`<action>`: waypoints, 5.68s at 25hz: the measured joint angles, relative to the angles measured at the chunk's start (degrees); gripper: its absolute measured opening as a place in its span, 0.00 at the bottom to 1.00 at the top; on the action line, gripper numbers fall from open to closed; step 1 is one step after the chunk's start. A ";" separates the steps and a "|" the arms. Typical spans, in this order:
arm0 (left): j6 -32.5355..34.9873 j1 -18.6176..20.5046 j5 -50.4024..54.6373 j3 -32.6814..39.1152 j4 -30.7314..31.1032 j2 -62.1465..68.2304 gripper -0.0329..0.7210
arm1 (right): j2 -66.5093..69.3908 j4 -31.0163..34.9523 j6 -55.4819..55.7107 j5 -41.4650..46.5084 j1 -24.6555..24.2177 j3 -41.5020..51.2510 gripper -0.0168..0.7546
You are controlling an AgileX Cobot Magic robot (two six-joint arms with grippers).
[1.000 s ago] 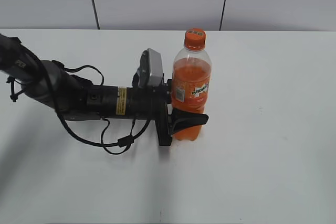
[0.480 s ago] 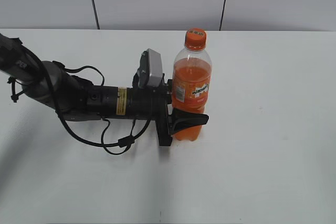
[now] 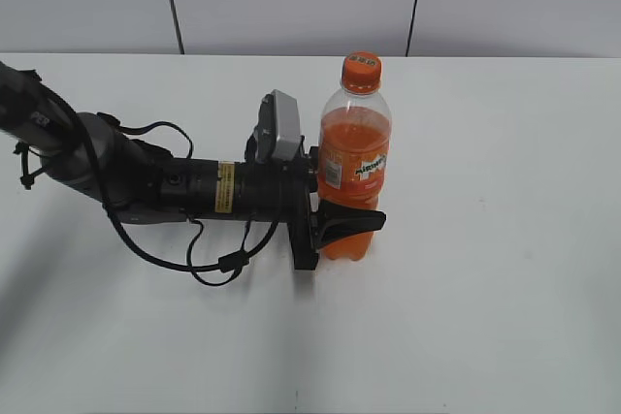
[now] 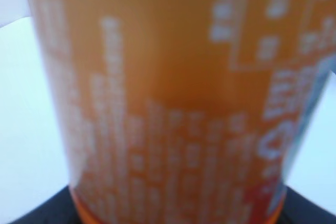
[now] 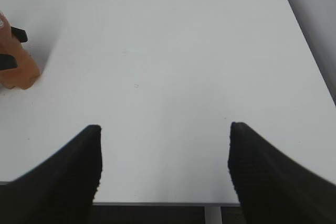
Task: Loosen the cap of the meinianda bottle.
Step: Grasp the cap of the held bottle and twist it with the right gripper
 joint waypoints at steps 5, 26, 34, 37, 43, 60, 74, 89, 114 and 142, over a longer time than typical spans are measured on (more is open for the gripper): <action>0.00 0.00 0.00 0.00 0.00 0.00 0.57 | 0.00 -0.50 0.00 0.00 0.00 0.00 0.75; 0.00 0.00 0.00 0.00 -0.15 0.00 0.57 | 45.36 4.57 4.66 6.84 0.00 -27.65 0.75; 0.00 0.00 -0.14 0.00 -0.28 0.11 0.57 | 71.50 4.69 7.57 6.86 0.00 -45.04 0.75; 0.00 0.00 -0.20 0.00 -0.28 0.11 0.57 | 80.21 4.75 7.75 6.86 -0.04 -51.86 0.75; -0.06 0.00 -0.25 0.00 -0.28 0.11 0.57 | 92.99 5.12 7.87 6.86 -0.11 -62.77 0.75; -0.06 -0.05 -0.26 0.00 -0.11 0.11 0.57 | 97.14 9.82 18.57 6.93 13.73 -67.63 0.75; 0.00 -0.05 -0.30 -0.22 0.85 0.11 0.57 | 104.05 9.65 26.83 6.93 28.18 -73.90 0.75; -0.18 -0.05 0.09 -0.22 0.30 0.11 0.57 | 104.52 9.12 28.19 6.97 30.09 -71.72 0.75; -0.23 -0.10 0.24 -0.22 -0.09 0.11 0.57 | 104.52 9.12 28.32 6.98 30.16 -69.55 0.53; -0.29 -0.10 0.39 -0.22 -0.57 0.11 0.57 | 104.52 7.76 27.90 7.08 30.16 -69.55 0.50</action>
